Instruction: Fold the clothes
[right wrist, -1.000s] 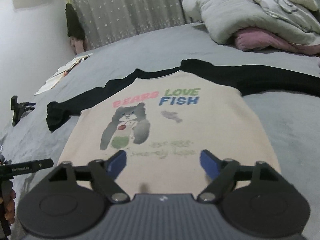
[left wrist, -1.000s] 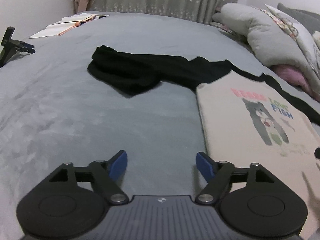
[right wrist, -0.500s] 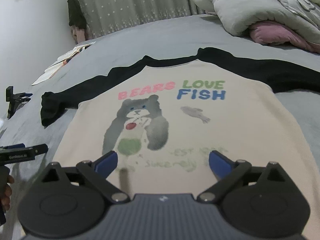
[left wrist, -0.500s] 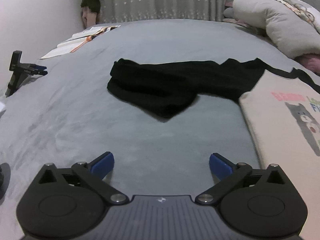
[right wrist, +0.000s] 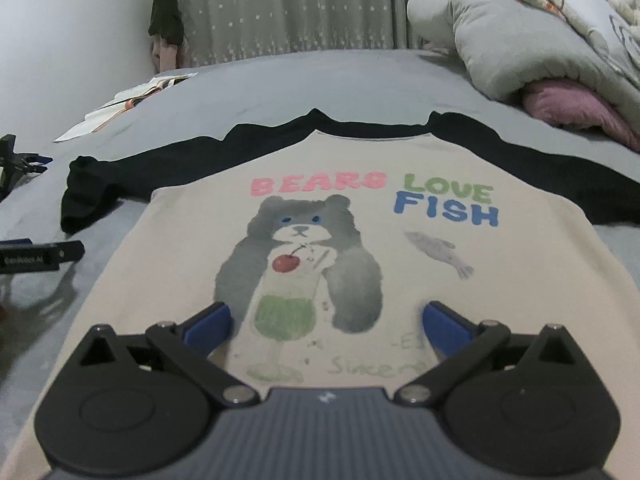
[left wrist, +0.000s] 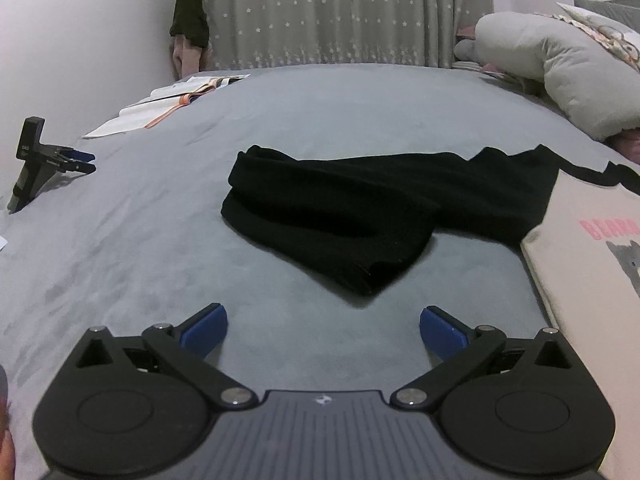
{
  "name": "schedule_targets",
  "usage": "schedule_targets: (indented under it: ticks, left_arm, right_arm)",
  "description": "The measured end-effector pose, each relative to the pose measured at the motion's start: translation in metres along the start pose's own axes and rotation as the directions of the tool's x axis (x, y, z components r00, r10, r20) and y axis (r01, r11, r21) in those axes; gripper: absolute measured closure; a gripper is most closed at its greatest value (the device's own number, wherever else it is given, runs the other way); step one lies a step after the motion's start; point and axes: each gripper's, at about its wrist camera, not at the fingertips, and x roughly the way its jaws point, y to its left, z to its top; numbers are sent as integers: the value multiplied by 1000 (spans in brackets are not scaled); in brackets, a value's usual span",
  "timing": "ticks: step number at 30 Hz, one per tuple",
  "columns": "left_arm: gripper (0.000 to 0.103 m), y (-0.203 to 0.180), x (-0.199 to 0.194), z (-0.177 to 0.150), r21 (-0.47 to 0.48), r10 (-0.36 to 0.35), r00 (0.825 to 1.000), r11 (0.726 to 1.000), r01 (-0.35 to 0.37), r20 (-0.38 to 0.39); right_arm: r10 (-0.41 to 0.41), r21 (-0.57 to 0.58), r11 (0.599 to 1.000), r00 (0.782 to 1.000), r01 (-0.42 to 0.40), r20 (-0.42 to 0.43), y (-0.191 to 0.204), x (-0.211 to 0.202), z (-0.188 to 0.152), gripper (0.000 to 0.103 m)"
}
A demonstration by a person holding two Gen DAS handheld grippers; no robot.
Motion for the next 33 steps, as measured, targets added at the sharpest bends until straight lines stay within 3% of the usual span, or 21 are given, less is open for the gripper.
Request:
schedule_targets:
  ticks: [23, 33]
  left_arm:
    - [0, 44, 22, 10, -182, 153, 988, 972, -150, 6]
    - [1, 79, 25, 13, -303, 270, 962, 914, -269, -38]
  right_arm:
    - [-67, 3, 998, 997, 67, 34, 11, -3, -10, 0]
    - [-87, 1, 996, 995, 87, 47, 15, -3, -14, 0]
